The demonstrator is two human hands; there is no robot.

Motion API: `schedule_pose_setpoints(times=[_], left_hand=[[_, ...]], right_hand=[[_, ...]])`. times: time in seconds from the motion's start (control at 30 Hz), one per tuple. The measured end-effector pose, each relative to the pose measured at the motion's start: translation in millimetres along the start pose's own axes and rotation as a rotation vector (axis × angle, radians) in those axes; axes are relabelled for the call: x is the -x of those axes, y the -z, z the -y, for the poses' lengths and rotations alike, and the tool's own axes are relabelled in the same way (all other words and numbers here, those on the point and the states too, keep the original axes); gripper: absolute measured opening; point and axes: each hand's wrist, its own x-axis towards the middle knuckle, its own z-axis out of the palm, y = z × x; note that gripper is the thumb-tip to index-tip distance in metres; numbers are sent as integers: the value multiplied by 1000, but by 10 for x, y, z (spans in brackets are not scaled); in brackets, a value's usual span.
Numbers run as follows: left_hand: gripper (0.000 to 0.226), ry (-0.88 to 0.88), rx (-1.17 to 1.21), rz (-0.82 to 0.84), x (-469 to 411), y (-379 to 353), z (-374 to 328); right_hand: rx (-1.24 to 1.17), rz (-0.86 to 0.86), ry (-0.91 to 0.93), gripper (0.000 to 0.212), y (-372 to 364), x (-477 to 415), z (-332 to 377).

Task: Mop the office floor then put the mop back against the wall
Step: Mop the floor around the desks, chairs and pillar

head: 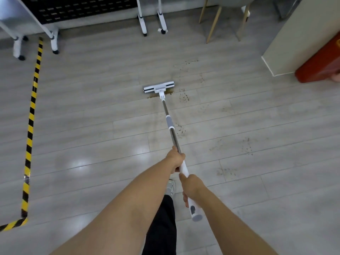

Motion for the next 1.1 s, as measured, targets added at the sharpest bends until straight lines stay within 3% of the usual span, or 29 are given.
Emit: schedule_pose_setpoints(times=[0.27,0.5,0.83,1.1], left_hand=[[41,-25,46,37,1401,-900,1500],[35,-9,23,22,2273,-1411,2169],[38,-20,63,9,2113,-1185,2285],[46,-37,87,-14,1315,-654,1490]], right_hand=[[70,61,-6,45,-346,1478,-1649],[-99,87,-19,34,-441,2265,-2524],[-45,56,38,32,-689,2196,-2396],[-46,51,20,37,-493,1438,-1426]])
